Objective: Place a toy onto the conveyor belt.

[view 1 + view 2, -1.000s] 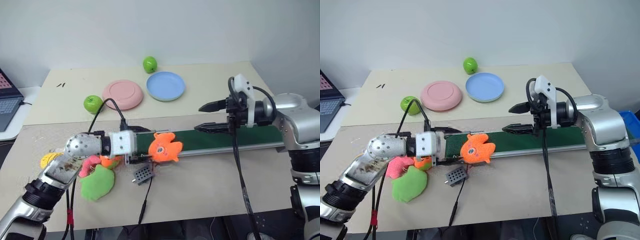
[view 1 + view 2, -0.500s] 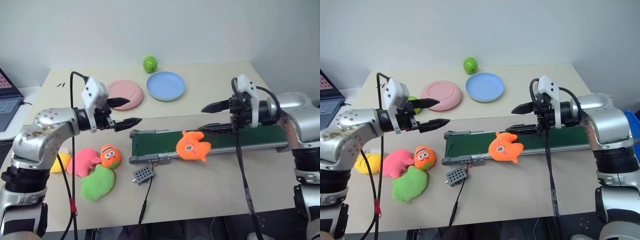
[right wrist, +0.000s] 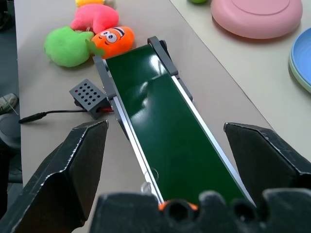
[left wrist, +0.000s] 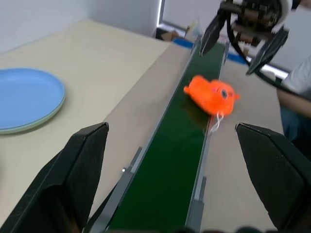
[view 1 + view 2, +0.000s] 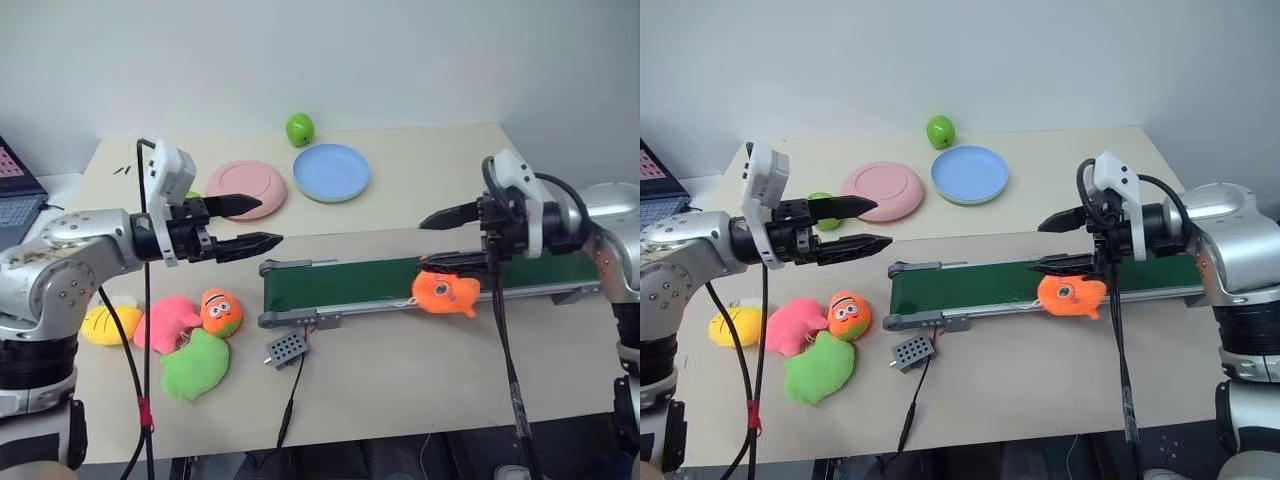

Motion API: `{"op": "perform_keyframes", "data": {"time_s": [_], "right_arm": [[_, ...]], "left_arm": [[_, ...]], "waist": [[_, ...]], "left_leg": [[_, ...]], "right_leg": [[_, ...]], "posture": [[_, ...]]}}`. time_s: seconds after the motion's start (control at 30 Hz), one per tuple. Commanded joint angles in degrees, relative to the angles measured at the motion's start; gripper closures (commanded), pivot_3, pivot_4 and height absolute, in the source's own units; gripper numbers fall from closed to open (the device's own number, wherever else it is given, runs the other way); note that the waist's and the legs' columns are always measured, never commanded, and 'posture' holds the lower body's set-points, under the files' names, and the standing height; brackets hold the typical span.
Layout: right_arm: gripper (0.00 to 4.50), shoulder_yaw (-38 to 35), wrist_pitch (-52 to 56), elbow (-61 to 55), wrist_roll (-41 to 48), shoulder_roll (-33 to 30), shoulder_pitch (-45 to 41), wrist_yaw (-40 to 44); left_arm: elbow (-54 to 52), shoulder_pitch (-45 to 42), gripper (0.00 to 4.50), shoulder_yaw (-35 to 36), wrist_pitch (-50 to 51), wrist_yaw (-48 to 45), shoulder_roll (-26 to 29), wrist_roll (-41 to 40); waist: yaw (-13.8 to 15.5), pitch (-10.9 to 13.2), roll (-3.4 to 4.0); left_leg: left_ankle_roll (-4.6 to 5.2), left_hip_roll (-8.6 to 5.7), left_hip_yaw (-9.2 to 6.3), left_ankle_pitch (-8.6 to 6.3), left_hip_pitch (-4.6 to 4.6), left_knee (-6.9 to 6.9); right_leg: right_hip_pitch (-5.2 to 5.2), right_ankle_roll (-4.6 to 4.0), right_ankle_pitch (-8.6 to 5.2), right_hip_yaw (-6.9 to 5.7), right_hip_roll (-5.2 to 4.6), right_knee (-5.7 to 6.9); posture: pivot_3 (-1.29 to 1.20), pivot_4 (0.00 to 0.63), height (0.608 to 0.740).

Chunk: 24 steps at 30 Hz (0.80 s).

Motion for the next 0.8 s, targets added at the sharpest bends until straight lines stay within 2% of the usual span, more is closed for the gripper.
{"op": "perform_keyframes", "data": {"time_s": [0.03,0.37,0.8], "right_arm": [[0.0,-2.9,0.2,-1.6,1.7,-1.1,-1.4,-0.2],[0.0,-6.5,2.2,-0.5,5.9,0.9,-2.8,-2.9],[0.0,-6.3,2.0,0.4,7.3,1.7,-3.7,-4.2]], "left_arm": [[-1.0,-3.7,0.03,-1.8,-2.6,-1.2,-0.5,2.3],[1.6,-9.8,0.03,-0.3,0.5,1.0,-5.7,-0.4],[2.4,-12.2,0.03,1.3,2.2,3.8,-7.4,-2.2]], "waist": [[0.0,0.0,0.0],[-0.1,0.0,-0.01],[0.0,0.0,-0.01]], "left_leg": [[0.0,0.0,0.0,0.0,-0.01,0.0],[0.0,0.01,0.0,0.0,-0.01,0.02],[0.0,0.01,0.0,0.0,-0.01,0.06]], "right_leg": [[0.0,0.0,0.0,-0.01,0.0,-0.01],[0.01,0.0,0.01,0.0,0.0,0.0],[0.01,0.01,0.03,0.01,0.0,0.01]], "posture": [[0.0,0.15,0.74],[0.0,0.15,0.74],[0.0,0.15,0.74]]}}
